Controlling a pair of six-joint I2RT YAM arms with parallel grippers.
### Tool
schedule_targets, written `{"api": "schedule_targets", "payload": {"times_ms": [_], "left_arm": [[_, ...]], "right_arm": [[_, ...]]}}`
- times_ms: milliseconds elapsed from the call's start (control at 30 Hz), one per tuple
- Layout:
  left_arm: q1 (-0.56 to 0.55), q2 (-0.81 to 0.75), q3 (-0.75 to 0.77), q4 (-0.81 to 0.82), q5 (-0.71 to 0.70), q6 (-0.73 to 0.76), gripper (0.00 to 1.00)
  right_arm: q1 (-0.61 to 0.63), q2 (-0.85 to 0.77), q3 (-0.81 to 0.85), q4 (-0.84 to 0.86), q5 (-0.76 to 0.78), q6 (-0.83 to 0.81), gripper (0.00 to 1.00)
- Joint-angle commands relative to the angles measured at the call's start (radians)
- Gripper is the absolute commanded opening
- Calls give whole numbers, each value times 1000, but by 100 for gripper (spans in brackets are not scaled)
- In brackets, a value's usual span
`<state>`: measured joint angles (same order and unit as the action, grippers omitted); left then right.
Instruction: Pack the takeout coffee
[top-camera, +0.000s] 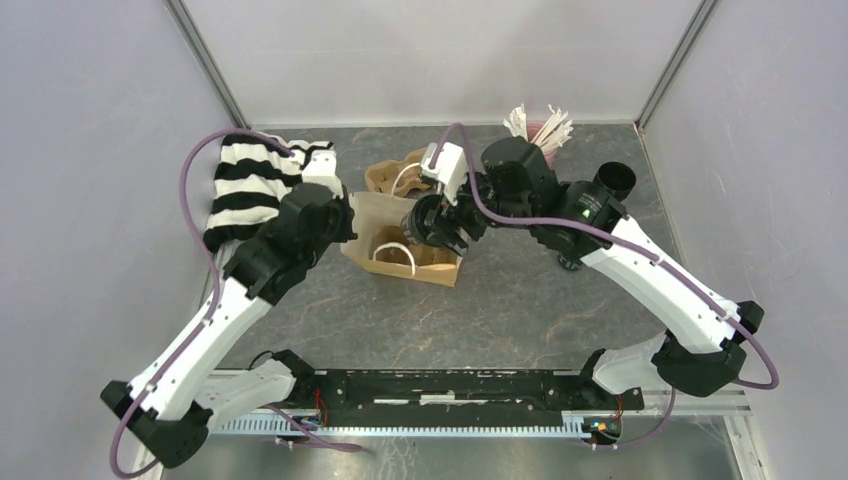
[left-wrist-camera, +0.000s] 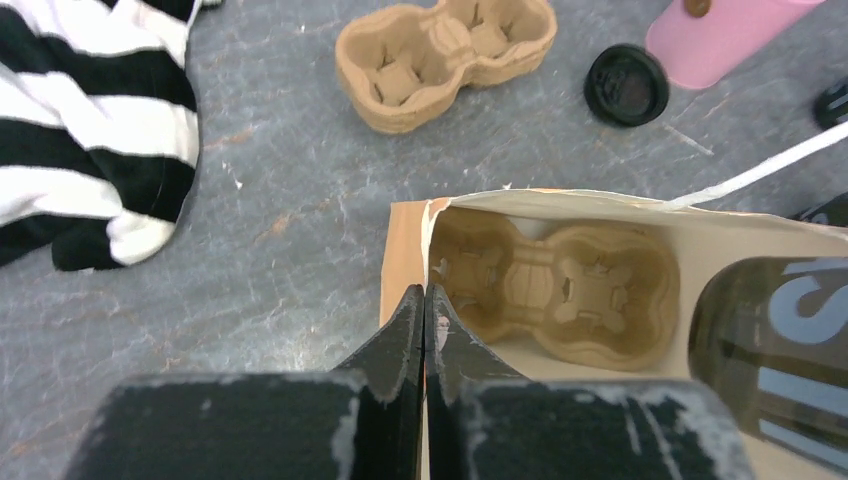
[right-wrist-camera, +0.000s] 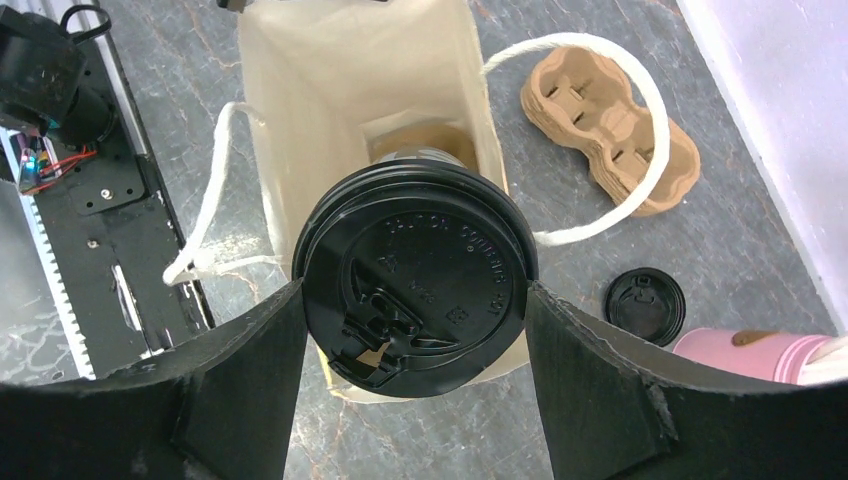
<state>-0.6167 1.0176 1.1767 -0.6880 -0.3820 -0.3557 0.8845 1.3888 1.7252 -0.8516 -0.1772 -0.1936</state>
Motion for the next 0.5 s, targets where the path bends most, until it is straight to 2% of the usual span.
{"api": "schedule_targets", "payload": {"times_ms": [0,167,467], "left_arm": [[2,-134,-139,301,22,99,2],[1,-229,-232,369,60,119,2],[1,-366,-403,456,68,104,2]], "right_arm": [[92,10,4,27,170,-37,46],[218,68,35,-4,341,-73,46],[353,178,58,-20,528,-143,46]]}}
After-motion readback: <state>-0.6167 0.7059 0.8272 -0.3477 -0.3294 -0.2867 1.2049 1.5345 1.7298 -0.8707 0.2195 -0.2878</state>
